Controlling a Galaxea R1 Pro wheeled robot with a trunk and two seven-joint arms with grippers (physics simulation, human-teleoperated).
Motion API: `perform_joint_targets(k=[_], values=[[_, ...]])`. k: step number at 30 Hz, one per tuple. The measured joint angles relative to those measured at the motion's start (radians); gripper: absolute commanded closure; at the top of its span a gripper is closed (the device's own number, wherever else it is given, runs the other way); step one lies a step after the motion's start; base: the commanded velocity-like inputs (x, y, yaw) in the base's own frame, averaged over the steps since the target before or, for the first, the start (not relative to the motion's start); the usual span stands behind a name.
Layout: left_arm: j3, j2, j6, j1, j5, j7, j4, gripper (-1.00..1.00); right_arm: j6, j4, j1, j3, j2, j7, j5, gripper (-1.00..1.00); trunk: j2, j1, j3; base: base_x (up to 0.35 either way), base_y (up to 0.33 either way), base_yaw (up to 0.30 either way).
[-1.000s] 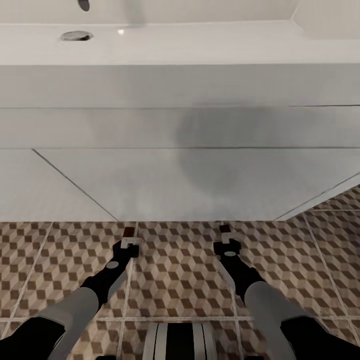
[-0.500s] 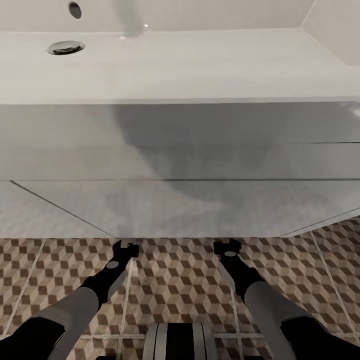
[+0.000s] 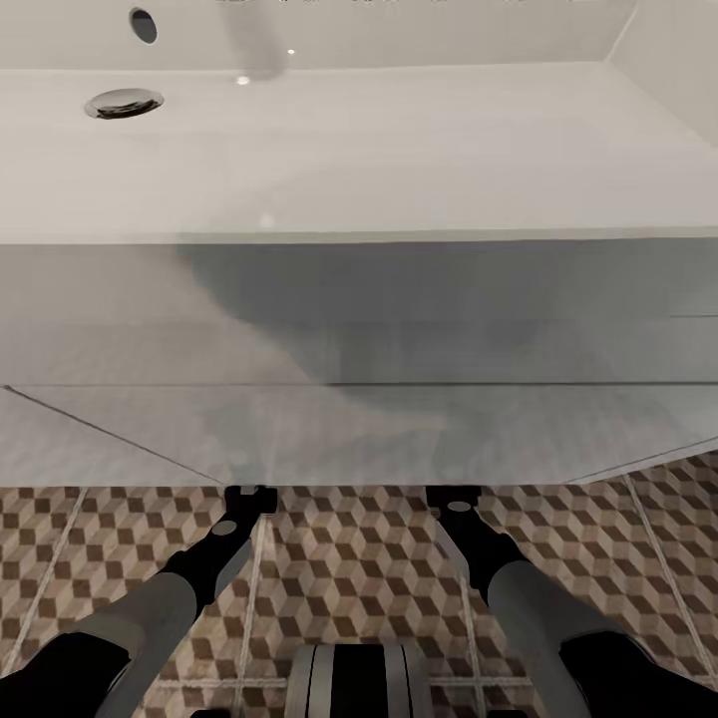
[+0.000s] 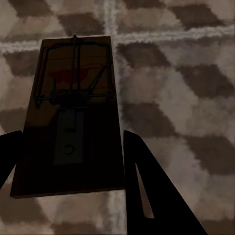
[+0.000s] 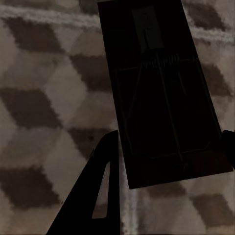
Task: Take the four mousetraps from the cabinet in the bathroom and place them on the bathroom floor. Make sure all four end up on the same floor surface, and ensure that at least two of them are either under or directly next to the same bathroom sink.
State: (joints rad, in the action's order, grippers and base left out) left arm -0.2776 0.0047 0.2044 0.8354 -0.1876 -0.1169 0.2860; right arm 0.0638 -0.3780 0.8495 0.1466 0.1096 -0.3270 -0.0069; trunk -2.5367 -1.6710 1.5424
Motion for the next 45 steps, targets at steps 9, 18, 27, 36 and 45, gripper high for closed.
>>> perform_joint_targets(k=[9,18,27,36,45], values=[[0.001,0.001,0.001,0.000,0.000,-0.001,0.001,1.00,-0.012,0.001,0.000,0.000,0.000,0.000,-0.001,1.00,0.000,0.000,0.000,0.023,0.000,0.000],[0.002,0.001,0.001,0.000,0.000,-0.002,0.001,1.00,-0.020,0.010,0.000,0.000,0.000,0.000,-0.002,1.00,0.000,0.000,0.000,0.001,0.000,0.000],[0.003,0.000,0.001,0.000,0.000,-0.002,0.001,1.00,-0.026,0.013,0.000,0.003,-0.001,0.000,0.003,1.00,0.000,0.000,0.000,0.000,0.000,0.000],[0.002,0.001,0.001,0.000,0.000,-0.001,0.001,1.00,-0.039,0.012,0.000,0.004,-0.001,0.003,0.001,1.00,0.000,0.000,0.000,0.000,0.000,0.000],[0.002,0.001,0.001,0.000,0.000,-0.001,0.001,1.00,-0.033,0.013,0.000,0.001,0.000,0.001,-0.002,1.00,0.000,0.000,0.000,0.000,0.000,0.000]])
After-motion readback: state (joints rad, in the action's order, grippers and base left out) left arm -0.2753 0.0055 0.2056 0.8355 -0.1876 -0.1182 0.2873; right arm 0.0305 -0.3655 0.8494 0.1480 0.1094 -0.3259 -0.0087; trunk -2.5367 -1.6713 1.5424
